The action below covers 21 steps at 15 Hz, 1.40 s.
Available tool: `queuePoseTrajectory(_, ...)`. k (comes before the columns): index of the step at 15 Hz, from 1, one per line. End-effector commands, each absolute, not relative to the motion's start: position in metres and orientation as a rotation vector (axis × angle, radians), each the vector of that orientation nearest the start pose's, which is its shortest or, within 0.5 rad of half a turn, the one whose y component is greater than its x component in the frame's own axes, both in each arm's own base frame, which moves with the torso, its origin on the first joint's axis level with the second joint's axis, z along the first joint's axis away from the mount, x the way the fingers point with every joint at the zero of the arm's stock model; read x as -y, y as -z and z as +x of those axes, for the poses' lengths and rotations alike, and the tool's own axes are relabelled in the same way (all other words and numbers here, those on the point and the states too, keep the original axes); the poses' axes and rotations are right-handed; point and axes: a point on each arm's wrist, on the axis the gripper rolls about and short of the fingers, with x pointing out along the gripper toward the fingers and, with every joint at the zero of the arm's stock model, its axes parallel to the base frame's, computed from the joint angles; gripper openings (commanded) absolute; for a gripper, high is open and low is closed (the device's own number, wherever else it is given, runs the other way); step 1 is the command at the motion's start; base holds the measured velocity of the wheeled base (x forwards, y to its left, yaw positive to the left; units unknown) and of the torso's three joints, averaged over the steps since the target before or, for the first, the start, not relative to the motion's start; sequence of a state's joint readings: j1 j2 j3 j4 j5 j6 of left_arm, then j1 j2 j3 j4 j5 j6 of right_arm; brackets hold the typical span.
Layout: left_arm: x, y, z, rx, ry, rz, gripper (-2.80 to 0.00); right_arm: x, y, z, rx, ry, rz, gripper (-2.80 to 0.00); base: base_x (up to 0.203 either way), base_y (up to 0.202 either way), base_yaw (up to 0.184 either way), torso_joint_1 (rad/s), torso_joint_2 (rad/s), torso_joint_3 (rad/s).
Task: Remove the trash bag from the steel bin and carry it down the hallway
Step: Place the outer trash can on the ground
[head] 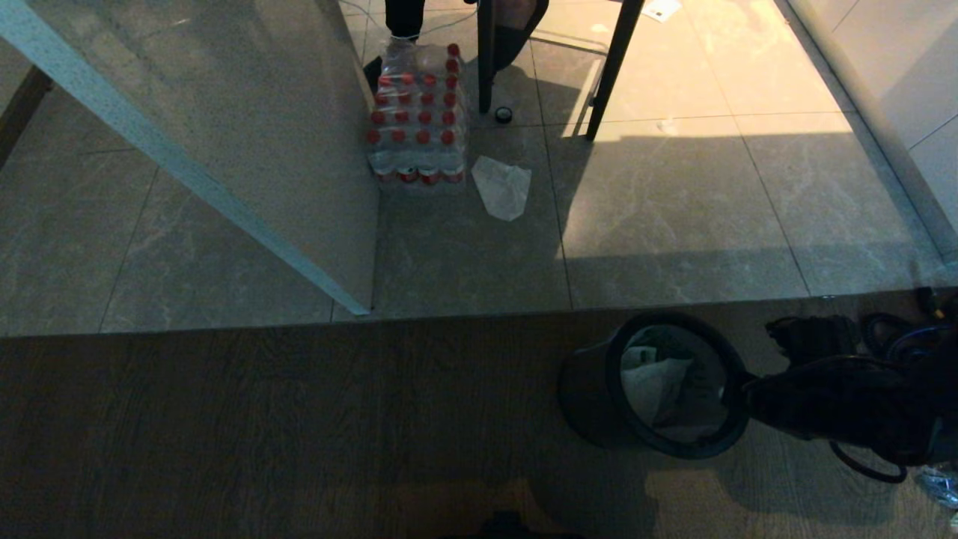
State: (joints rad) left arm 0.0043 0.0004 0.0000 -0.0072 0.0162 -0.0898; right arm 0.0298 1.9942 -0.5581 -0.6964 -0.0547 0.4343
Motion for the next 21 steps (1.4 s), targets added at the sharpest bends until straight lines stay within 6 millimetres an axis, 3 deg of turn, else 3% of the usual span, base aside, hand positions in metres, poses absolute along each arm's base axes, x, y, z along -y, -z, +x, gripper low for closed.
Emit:
queuePoseTrajectory(1, 0.000, -0.076, -0.023, 0.009, -0.021, -0.091, -2.80, -0.008, -0.061, 0.292, -0.673, 0.171, 0.390, -2.80, 0.000, 0.000, 0.000, 0.000, 0.00, 0.000)
queuePoseTrajectory(8, 0.000, -0.076, -0.023, 0.009, -0.021, -0.091, -2.80, -0.008, -0.118, 0.259, -0.622, 0.155, 0.393, -2.80, 0.000, 0.000, 0.000, 0.000, 0.00, 0.000)
queuePoseTrajectory(11, 0.000, -0.076, -0.023, 0.009, -0.021, -0.091, -2.80, -0.009, -0.162, 0.232, -0.606, 0.142, 0.393, -2.80, 0.000, 0.000, 0.000, 0.000, 0.00, 0.000)
queuePoseTrajectory(16, 0.000, -0.076, -0.023, 0.009, -0.021, -0.091, -2.80, -0.008, -0.259, 0.186, -0.544, 0.124, 0.401, -2.80, 0.000, 0.000, 0.000, 0.000, 0.00, 0.000)
queuePoseTrajectory(21, 0.000, -0.076, -0.023, 0.009, -0.021, -0.091, -2.80, -0.005, -0.324, 0.138, -0.480, 0.118, 0.404, -2.80, 0.000, 0.000, 0.000, 0.000, 0.00, 0.000)
